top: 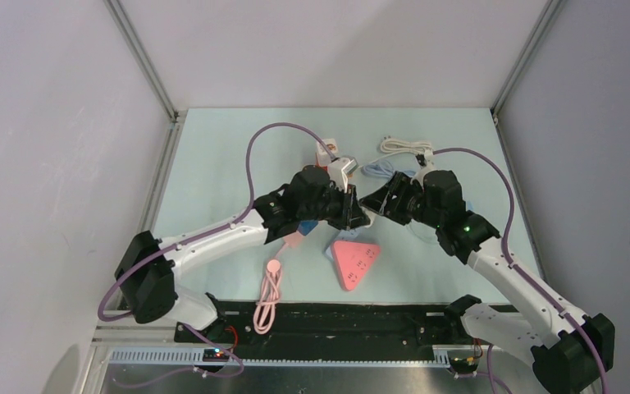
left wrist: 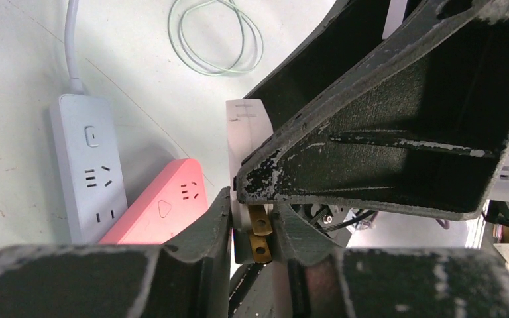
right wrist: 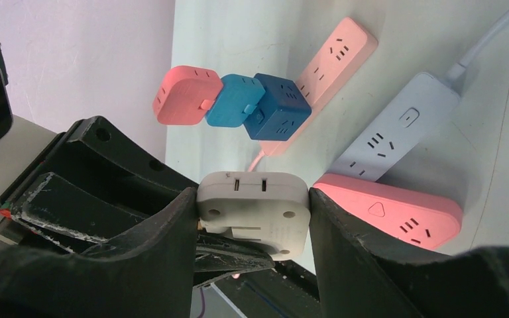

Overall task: Insert the plug
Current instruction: Pick up the plug from the center of the board.

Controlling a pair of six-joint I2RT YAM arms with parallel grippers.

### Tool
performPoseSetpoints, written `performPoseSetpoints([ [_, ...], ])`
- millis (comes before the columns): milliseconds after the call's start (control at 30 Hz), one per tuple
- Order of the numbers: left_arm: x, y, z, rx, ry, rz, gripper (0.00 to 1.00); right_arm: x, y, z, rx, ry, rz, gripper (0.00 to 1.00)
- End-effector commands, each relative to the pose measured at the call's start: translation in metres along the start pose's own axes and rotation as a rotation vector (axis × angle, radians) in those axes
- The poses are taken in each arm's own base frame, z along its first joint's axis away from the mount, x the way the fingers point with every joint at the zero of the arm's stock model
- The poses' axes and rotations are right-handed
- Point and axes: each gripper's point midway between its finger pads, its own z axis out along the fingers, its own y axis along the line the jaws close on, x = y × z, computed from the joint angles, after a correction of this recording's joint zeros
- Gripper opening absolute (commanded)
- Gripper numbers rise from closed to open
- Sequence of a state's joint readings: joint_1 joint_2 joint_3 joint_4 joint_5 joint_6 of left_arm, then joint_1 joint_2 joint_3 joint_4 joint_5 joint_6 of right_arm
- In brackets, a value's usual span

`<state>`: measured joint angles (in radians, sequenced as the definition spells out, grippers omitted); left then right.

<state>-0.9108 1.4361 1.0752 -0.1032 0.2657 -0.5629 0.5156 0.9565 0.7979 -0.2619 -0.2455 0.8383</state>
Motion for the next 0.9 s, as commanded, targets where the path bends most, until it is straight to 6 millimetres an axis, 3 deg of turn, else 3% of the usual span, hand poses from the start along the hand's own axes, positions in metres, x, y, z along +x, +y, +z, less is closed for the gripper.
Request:
performPoseSetpoints([
  [0,-0.006,-0.006,-0.003,0.012,-0.009,0.021,0.05,-0.012,0.022,-0.006,-0.084,-0.039,-0.008,0.09],
  [67,-0.011,-0.008,-0.006,0.012,-0.025,0.023,0.01,-0.012,0.019,-0.006,-0.071,-0.042,-0.007,0.23],
  [100,-0.012,-0.009,-0.007,0.014,-0.030,0.024,0.00,-0.011,0.018,-0.006,-0.063,-0.041,-0.010,0.41],
  [133,-0.014,-0.011,-0.010,0.015,-0.040,0.025,0.00,-0.012,0.015,-0.007,-0.048,-0.053,-0.011,0.51],
  [167,-0.017,-0.013,-0.013,0.021,-0.048,0.022,0.00,-0.012,0.012,-0.010,-0.033,-0.059,-0.015,0.70],
  [233,-0.021,-0.019,-0.019,0.048,-0.058,0.013,0.00,-0.015,0.010,-0.017,-0.021,-0.087,-0.029,0.88],
  [300,-0.027,-0.026,-0.026,0.081,-0.073,0.002,0.00,-0.019,0.017,-0.026,-0.069,-0.121,-0.050,0.97],
  [533,-0.048,-0.066,-0.062,0.250,-0.134,-0.042,0.00,-0.015,0.053,-0.053,-0.286,-0.136,-0.093,0.99],
  [633,-0.058,-0.083,-0.078,0.329,-0.163,-0.056,0.00,-0.012,0.069,-0.062,-0.391,-0.144,-0.108,0.95],
  [767,-0.070,-0.112,-0.104,0.455,-0.188,-0.086,0.00,-0.019,0.102,-0.081,-0.550,-0.181,-0.095,0.71],
  [867,-0.074,-0.130,-0.120,0.533,-0.187,-0.096,0.00,-0.017,0.120,-0.088,-0.647,-0.161,-0.106,0.64],
])
